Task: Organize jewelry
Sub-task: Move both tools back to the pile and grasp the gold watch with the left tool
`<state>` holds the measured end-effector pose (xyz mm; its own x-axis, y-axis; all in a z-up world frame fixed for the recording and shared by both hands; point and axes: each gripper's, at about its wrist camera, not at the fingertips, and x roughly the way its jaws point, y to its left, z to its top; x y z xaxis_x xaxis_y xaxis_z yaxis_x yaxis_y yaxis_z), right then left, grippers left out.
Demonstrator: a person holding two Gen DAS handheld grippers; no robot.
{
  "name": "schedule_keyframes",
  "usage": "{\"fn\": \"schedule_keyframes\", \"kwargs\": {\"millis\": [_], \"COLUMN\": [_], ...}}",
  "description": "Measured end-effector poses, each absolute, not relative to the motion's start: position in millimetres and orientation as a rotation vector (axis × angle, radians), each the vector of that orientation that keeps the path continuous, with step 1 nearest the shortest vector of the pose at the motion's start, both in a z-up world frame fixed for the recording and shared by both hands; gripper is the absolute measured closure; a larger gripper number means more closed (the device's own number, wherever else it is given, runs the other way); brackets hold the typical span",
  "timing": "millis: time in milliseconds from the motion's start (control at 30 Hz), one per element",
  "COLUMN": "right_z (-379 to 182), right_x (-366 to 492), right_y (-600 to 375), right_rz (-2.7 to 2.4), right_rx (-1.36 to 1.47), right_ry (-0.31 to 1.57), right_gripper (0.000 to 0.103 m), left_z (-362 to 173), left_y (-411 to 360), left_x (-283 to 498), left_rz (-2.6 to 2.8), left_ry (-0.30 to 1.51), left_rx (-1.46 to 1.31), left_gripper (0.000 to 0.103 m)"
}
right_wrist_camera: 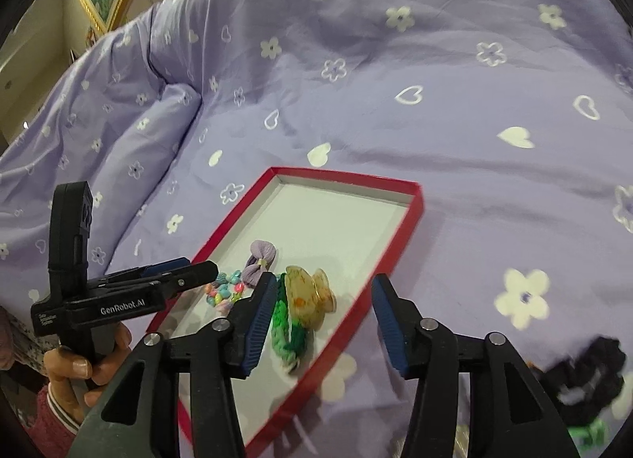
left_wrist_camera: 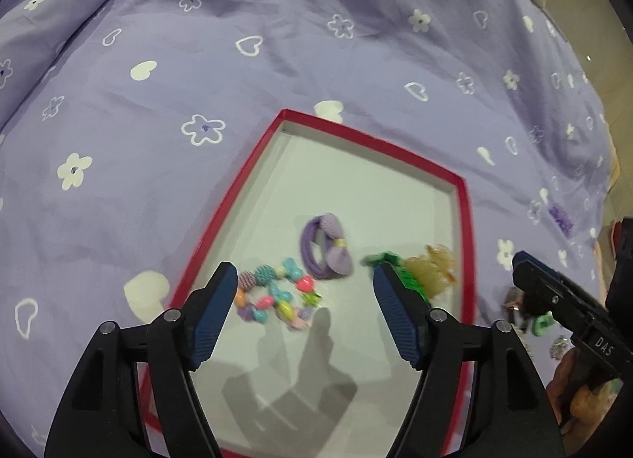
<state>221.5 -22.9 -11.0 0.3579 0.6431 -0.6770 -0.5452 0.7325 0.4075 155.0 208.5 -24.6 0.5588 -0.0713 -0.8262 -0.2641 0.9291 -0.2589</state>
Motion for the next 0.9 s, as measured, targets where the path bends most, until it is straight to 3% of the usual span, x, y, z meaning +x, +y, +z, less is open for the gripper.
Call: {"fn": "schedule_keyframes", "kwargs": {"millis": [267, 900], "right_z": [3, -15], "right_x": [196, 159], "right_y": [-89, -230], "right_rz": [0.696, 0.453], "right_rx": [0.19, 0.326], "right_ry": [0.891, 0.891], "right_gripper": [0.049, 0.047], "left_z": [-4, 4], "left_y": [174, 89], "left_x": [135, 126], "left_rz": [0.059, -0.086], "left_ry": [0.934, 0.955], "left_rx": [-0.366, -0.293], "left_gripper": [0.026, 0.025]}}
